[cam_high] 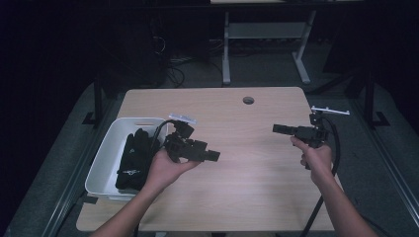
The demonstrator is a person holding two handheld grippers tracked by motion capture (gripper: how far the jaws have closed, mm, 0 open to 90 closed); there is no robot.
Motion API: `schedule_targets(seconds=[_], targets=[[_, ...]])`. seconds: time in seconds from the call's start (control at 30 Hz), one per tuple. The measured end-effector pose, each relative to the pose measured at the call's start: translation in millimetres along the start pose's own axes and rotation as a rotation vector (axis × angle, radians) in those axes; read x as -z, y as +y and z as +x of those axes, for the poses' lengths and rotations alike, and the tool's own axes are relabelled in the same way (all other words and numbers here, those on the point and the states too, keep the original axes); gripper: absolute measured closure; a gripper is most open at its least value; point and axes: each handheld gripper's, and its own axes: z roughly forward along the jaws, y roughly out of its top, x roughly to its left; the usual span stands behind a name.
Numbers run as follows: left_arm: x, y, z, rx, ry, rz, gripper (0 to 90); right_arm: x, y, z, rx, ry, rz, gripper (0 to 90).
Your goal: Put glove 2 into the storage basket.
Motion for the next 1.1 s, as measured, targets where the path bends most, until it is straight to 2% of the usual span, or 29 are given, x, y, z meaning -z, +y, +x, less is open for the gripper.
schedule_targets(seconds=[0.07, 0.57, 1.1], targets=[[-3.3, -0.7, -2.3, -0.011, 0.006, 0.006, 24.6, 1.0, -2.0, -2.4, -0.006, 0.002, -0.003, 32.0], [-19.8, -7.8, -0.1, 0.009, 0.01, -0.006, 23.3, 22.9, -25.4, -26.4, -0.036, -0.03, -0.002, 31.7], [-37.3, -13.3, -1.1, 0.006, 0.016, -0.019, 23.0, 50.0, -45.2, -47.1, -0.074, -0.06, -0.023, 31.2]])
